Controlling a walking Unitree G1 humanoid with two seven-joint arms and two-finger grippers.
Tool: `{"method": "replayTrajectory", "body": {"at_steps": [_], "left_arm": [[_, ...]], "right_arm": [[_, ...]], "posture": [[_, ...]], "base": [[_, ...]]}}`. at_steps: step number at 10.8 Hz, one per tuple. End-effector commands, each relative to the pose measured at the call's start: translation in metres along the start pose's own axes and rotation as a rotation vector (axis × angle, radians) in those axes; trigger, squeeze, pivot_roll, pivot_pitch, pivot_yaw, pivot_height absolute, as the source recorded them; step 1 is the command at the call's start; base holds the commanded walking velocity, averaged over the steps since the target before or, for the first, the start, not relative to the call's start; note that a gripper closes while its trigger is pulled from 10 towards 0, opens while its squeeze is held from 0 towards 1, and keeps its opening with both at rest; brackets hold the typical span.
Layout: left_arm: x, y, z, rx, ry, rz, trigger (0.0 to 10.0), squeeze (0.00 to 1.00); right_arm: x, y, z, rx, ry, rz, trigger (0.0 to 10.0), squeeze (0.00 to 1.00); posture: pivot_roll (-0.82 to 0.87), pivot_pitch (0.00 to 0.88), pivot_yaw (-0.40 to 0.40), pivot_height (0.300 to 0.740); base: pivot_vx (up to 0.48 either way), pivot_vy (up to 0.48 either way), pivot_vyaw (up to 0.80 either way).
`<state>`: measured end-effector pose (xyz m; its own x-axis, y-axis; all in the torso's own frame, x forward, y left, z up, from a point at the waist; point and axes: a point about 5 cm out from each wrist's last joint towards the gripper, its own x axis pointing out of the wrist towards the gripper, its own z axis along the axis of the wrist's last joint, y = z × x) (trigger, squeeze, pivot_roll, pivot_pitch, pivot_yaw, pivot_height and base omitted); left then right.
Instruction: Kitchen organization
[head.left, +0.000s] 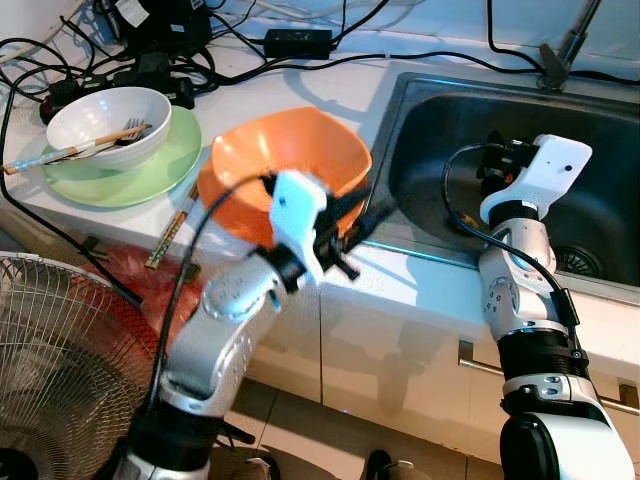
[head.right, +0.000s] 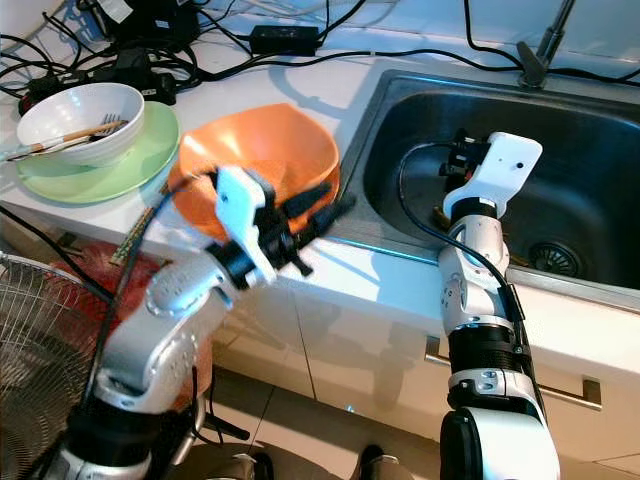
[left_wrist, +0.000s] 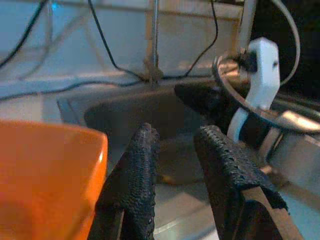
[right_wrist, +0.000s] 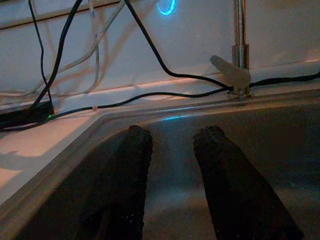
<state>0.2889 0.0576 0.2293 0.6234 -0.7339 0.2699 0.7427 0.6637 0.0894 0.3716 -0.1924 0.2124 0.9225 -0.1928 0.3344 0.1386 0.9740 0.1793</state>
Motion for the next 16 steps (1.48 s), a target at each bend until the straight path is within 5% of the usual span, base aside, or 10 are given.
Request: {"method": "replayTrajectory", "body": {"at_steps": [1, 3, 5, 7, 8, 9, 16], "left_arm": [[0.001, 0.001, 0.016, 0.022, -0.057, 0.005, 10.0, 0.0], [0.002, 0.013, 0.03, 0.009, -0.124, 0.076, 10.0, 0.0], [-0.007, 0.052, 0.041, 0.074, -0.16, 0.331, 10.0, 0.0], [-0.016, 0.069, 0.043, 0.118, -0.145, 0.434, 10.0, 0.0], [-0.023, 0.082, 0.046, 0.152, -0.134, 0.508, 10.0, 0.25], [-0.033, 0.097, 0.047, 0.18, -0.127, 0.609, 10.0, 1.0], [-0.038, 0.113, 0.056, 0.132, -0.17, 0.734, 10.0, 1.0]], "right_arm": [[-0.003, -0.002, -0.009, 0.014, 0.027, -0.014, 10.0, 0.0], [-0.003, -0.002, -0.009, 0.014, 0.029, -0.015, 10.0, 0.0], [-0.003, -0.002, -0.01, 0.016, 0.029, -0.017, 10.0, 0.0], [-0.003, -0.002, -0.01, 0.016, 0.031, -0.018, 10.0, 0.0], [-0.003, -0.003, -0.01, 0.016, 0.033, -0.019, 10.0, 0.0], [-0.003, -0.003, -0.011, 0.016, 0.036, -0.017, 10.0, 0.0], [-0.003, 0.0, -0.012, 0.019, 0.037, -0.009, 10.0, 0.0]], "posture": [[0.12, 0.166, 0.039, 0.74], [0.12, 0.158, 0.039, 0.74], [0.12, 0.161, 0.039, 0.74], [0.13, 0.166, 0.038, 0.74], [0.13, 0.171, 0.036, 0.74], [0.13, 0.174, 0.035, 0.74], [0.13, 0.179, 0.033, 0.74]], "base": [[0.0, 0.0, 0.0], [0.0, 0.0, 0.0], [0.0, 0.0, 0.0], [0.0, 0.0, 0.0], [0.0, 0.0, 0.0], [0.0, 0.0, 0.0], [0.0, 0.0, 0.0]]}}
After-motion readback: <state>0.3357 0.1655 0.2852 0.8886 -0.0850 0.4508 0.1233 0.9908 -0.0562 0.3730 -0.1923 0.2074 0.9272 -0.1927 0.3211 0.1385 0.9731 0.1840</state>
